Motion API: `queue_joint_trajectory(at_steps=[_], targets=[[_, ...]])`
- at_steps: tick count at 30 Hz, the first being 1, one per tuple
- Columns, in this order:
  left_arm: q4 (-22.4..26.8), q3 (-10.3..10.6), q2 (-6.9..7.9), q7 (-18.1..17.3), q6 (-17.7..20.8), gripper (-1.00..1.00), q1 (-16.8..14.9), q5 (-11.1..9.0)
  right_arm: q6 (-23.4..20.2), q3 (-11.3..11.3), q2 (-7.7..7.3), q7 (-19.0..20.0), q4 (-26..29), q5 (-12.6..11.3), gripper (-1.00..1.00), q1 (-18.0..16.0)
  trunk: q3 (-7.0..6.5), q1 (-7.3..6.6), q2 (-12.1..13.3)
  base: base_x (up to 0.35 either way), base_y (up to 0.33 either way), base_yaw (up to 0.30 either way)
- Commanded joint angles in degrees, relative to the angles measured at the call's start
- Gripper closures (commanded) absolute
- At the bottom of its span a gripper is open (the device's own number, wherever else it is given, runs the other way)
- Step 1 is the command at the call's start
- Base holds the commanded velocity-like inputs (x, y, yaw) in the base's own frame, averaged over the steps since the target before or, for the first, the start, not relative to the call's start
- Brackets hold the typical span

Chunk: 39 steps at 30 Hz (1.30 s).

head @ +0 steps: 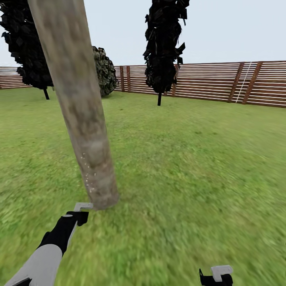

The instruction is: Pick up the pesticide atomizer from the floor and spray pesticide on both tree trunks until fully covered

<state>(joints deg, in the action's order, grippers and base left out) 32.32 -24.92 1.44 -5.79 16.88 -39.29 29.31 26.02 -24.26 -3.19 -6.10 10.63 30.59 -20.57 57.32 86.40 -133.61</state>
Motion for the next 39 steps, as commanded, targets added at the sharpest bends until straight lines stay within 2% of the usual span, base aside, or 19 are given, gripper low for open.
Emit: queue_joint_trajectory(at_steps=[1, 6, 28, 33, 35, 39], targets=[[0.0, 0.0, -0.05, 0.5, 0.0, 1.00, 0.0, 0.0, 0.0, 0.0, 0.01, 0.0, 0.0, 0.0, -1.00, 0.0, 0.00, 0.00, 0.0, 0.097, -0.250, 0.000], [0.1, 0.0, -0.12, 1.5, 0.0, 1.00, 0.0, -0.1, 0.0, 0.0, 0.02, -0.1, 0.0, 0.0, -1.00, 0.0, 0.00, 0.00, 0.0, 0.021, -0.268, 0.094], [0.2, -0.1, -0.24, 1.6, 0.0, 1.00, 0.0, -0.2, 0.0, 0.0, 0.02, -0.1, 0.0, 0.0, -1.00, 0.0, 0.00, 0.00, 0.0, 0.000, -0.273, 0.275], [0.2, -0.2, -0.23, 1.7, 0.0, 1.00, 0.0, -0.3, 0.0, -0.1, -0.10, -0.1, 0.0, 0.0, -1.00, 0.0, 0.00, 0.00, 0.0, 0.013, -0.273, 0.018], [0.1, -0.2, -0.26, 1.6, 0.1, 1.00, 0.0, -1.3, 0.0, -0.1, -0.14, -0.2, 0.1, 0.0, -1.00, 0.0, 0.00, 0.00, 0.0, 0.098, -0.273, 0.001], [0.0, -0.1, -0.25, 1.6, 0.1, 1.00, 0.0, -1.8, 0.0, -0.1, -0.15, -0.2, 0.1, 0.0, -1.00, 0.0, 0.00, 0.00, 0.0, 0.153, -0.260, 0.000]])
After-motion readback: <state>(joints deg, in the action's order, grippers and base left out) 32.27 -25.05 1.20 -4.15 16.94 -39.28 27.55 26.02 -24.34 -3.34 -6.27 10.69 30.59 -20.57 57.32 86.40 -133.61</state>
